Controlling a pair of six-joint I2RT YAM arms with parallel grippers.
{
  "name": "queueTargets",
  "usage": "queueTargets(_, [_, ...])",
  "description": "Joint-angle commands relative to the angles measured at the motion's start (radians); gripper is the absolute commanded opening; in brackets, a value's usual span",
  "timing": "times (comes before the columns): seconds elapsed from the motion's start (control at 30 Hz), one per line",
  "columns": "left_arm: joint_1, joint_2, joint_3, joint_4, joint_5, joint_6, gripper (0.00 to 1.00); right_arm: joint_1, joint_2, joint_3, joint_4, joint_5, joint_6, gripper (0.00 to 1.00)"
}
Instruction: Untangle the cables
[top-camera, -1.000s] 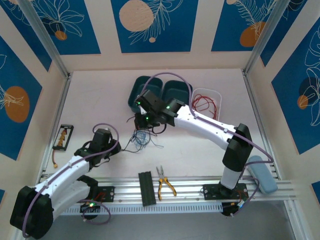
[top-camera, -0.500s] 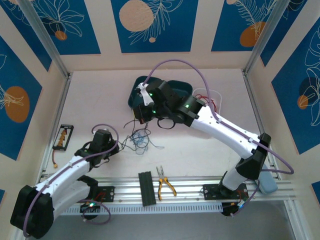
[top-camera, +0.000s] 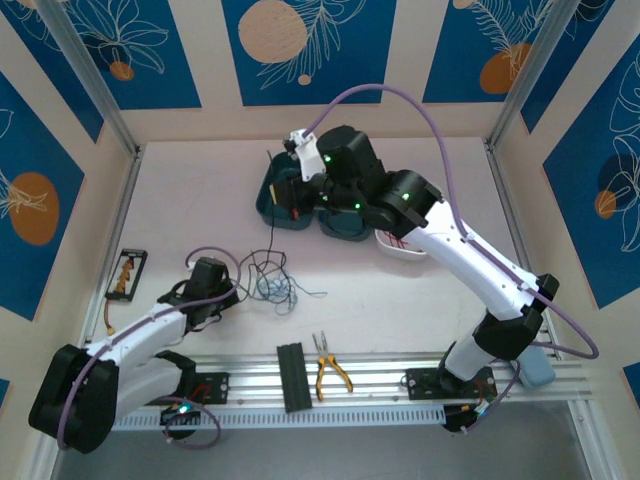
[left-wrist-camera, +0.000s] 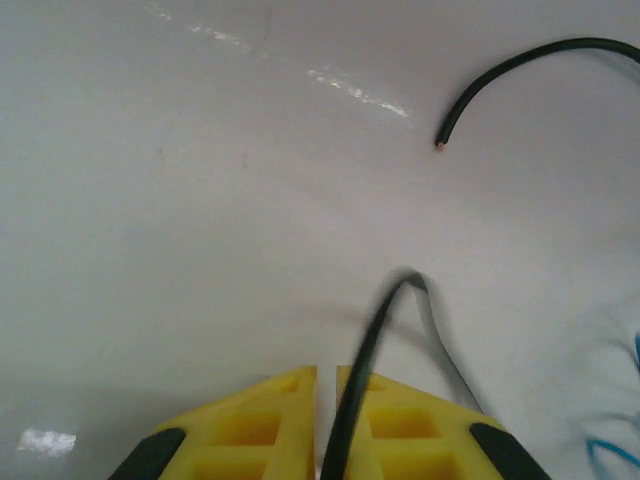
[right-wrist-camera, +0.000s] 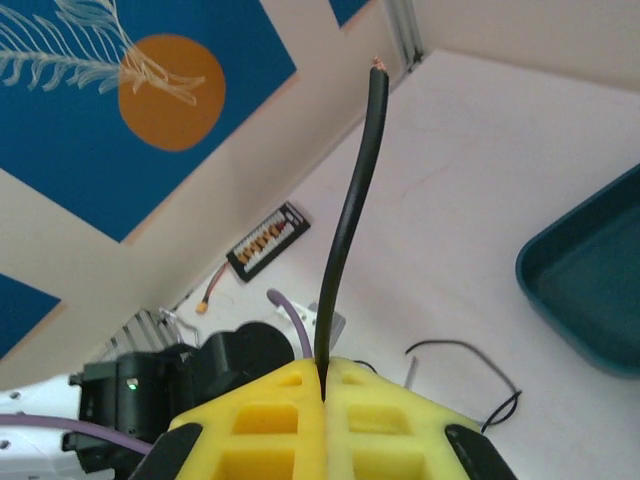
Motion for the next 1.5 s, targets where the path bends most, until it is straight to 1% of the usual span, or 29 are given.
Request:
queueTargets(0.0, [0.021, 0.028, -0.013, 0.042, -0.028, -0.007, 0.1, -0.031, -0.024, 0.096, -0.051, -0.017, -0.022, 0.0])
queueTargets(0.13, [0.032, 0.065, -0.011, 0.062, -0.021, -0.016, 0.09, -0.08, -0.003, 0.224, -0.119, -0.064, -0.008, 0.0])
queueTargets(0.33, [0.038, 0.096, -0.008, 0.09, -0.021, -0.025, 0.08, -0.144, 0.006, 0.351, -0.145, -0.144, -0.001, 0.0])
queueTargets(0.47, [0.043, 0.119, 0.005, 0.096, -0.022, -0.023, 0.08, -0.198, 0.045, 0.488, -0.193, -0.199, 0.003, 0.0])
queueTargets(0.67, [0.045, 0.151, 0.015, 0.104, -0.013, -0.026, 0.07, -0.289, 0.09, 0.639, -0.211, -0.246, 0.013, 0.0])
queueTargets(0.77, [0.045, 0.149, 0.015, 0.106, -0.005, -0.029, 0.07, -0.339, 0.091, 0.649, -0.188, -0.264, 0.022, 0.0])
queueTargets(0.97, [0.047, 0.113, 0.014, 0.101, 0.02, -0.029, 0.09, -0.421, 0.1, 0.609, -0.136, -0.238, 0.006, 0.0])
queueTargets(1.17, [0.047, 0.062, 0.014, 0.081, 0.05, -0.02, 0.11, -0.525, 0.165, 0.619, -0.133, -0.227, -0.006, 0.0])
queueTargets(1.3, [0.047, 0.028, 0.012, 0.061, 0.053, -0.016, 0.12, -0.566, 0.201, 0.608, -0.139, -0.203, -0.019, 0.0])
queueTargets(1.47, [0.047, -0.015, 0.013, 0.032, 0.062, -0.006, 0.13, -0.582, 0.237, 0.562, -0.145, -0.123, -0.066, 0.0])
